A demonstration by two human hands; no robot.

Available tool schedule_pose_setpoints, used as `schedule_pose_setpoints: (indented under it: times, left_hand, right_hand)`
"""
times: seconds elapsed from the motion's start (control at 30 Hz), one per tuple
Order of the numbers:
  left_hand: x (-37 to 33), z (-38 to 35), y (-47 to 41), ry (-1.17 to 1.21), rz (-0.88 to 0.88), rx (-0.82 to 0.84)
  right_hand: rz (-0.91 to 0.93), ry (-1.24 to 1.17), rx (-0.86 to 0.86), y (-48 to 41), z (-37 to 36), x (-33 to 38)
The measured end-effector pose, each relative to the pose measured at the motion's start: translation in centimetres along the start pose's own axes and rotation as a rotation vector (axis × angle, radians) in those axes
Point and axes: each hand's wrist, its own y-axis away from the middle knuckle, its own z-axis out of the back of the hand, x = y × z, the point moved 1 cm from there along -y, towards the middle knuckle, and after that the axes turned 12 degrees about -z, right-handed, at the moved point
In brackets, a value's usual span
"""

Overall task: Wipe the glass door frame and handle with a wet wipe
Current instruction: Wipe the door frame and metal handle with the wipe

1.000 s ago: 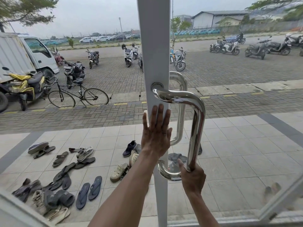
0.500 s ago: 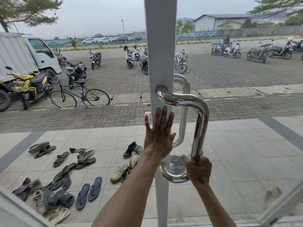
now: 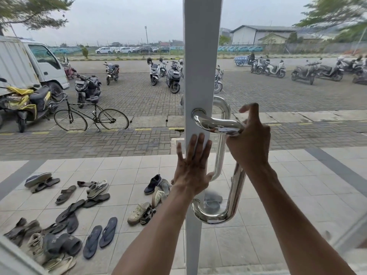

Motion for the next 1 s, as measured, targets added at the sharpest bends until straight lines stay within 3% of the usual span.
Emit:
schedule_pose_setpoints:
  times: [0.27,0.47,0.6,0.8,0.93,1.0]
  left_hand:
    - [0.0,0.7,0.1,0.029,-0.004,0.032]
    - [0.0,1.1,0.3,0.049,0.014,0.03]
    - [-0.1,1.5,0.1,0.056,-0.006,0.123]
    - [0.9,1.9,0.6,0.058,-0.054,0.202]
    - [1.0,3.0,1.1,0.094,-0.071,0.228]
    - [0.9,3.3,1.1,0.106,-0.068,0.22]
  right_hand:
    - [0.113,0.547,0.103,-0.3,0.3,3.3]
    - [0.174,0.653,0.094,0.1,-0.3,4.4]
    - [0.287,0.702,0.059,0.9,-2.9,7.0]
    - [0.151,0.825,-0.005,0.7,-7.0,9.6]
    - [0.219,0.946,-0.097,4.4,-7.0,9.1]
    - [0.126,1.019,-0.072,4.0,-6.4,9.4]
